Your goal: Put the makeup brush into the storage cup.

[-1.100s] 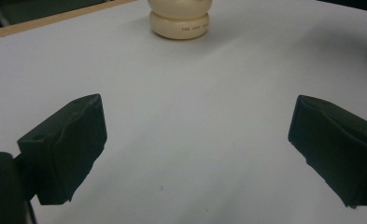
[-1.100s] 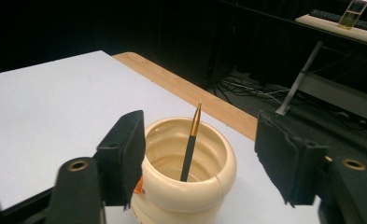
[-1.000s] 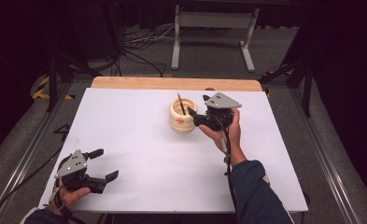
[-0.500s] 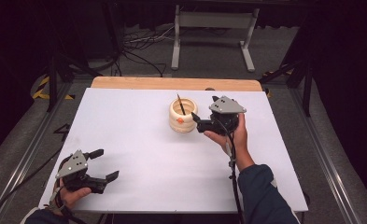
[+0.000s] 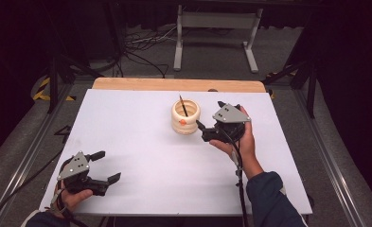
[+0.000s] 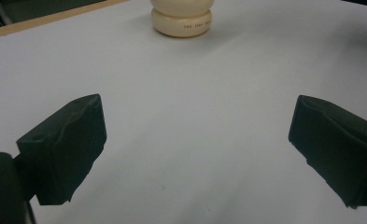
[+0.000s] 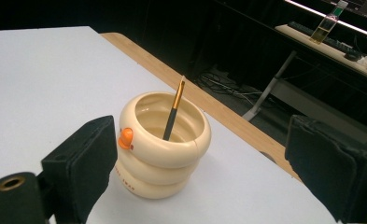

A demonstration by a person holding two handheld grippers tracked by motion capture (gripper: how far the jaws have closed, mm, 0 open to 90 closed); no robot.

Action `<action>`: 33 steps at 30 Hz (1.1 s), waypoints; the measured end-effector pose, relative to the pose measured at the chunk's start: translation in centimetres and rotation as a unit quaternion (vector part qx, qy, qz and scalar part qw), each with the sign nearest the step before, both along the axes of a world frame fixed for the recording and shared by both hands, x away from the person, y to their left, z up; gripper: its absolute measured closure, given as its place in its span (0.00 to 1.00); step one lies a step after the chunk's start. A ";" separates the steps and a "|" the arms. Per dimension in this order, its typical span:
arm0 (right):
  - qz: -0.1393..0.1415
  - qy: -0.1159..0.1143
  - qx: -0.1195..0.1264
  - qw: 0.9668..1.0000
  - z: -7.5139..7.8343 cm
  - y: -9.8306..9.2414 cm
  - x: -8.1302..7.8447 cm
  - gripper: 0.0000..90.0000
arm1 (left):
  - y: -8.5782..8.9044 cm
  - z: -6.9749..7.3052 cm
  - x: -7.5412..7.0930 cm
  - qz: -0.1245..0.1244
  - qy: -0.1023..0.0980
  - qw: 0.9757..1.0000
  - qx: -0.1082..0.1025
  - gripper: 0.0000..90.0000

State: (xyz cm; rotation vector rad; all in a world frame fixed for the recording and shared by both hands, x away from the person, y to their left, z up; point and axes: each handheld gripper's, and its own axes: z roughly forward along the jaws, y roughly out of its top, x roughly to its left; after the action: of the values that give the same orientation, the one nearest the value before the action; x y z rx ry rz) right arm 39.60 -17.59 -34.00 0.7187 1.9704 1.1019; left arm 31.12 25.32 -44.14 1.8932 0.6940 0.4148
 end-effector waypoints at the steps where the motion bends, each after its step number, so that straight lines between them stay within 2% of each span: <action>1: 0.000 -0.001 -0.002 1.000 0.0 0.0 -0.1 0.11 | 0.0 0.0 0.0 0.000 0.000 1.000 0.000 0.05; 12: 0.003 -0.002 -0.006 1.000 -0.7 -0.8 -1.2 0.11 | 0.0 0.0 0.0 -0.001 0.000 1.000 0.003 0.05; 16: 0.002 -0.004 -0.007 1.000 -1.0 -1.4 -1.8 0.11 | 0.0 0.0 0.0 0.002 -0.001 1.000 0.006 0.05; 19: 0.000 -0.004 -0.017 1.000 -1.3 -1.8 -2.1 0.11 | 0.0 0.0 0.0 0.003 -0.003 1.000 0.006 0.05; 33: -0.012 -0.014 -0.017 1.000 -2.2 -4.6 -3.7 0.11 | 0.0 0.0 0.0 0.004 -0.002 1.000 0.006 0.05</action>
State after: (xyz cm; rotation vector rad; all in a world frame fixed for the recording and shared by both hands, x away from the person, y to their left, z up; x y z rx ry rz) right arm 35.87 -22.14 -36.17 0.7022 1.9471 1.0572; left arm 31.10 25.32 -44.15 1.9004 0.6984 0.4288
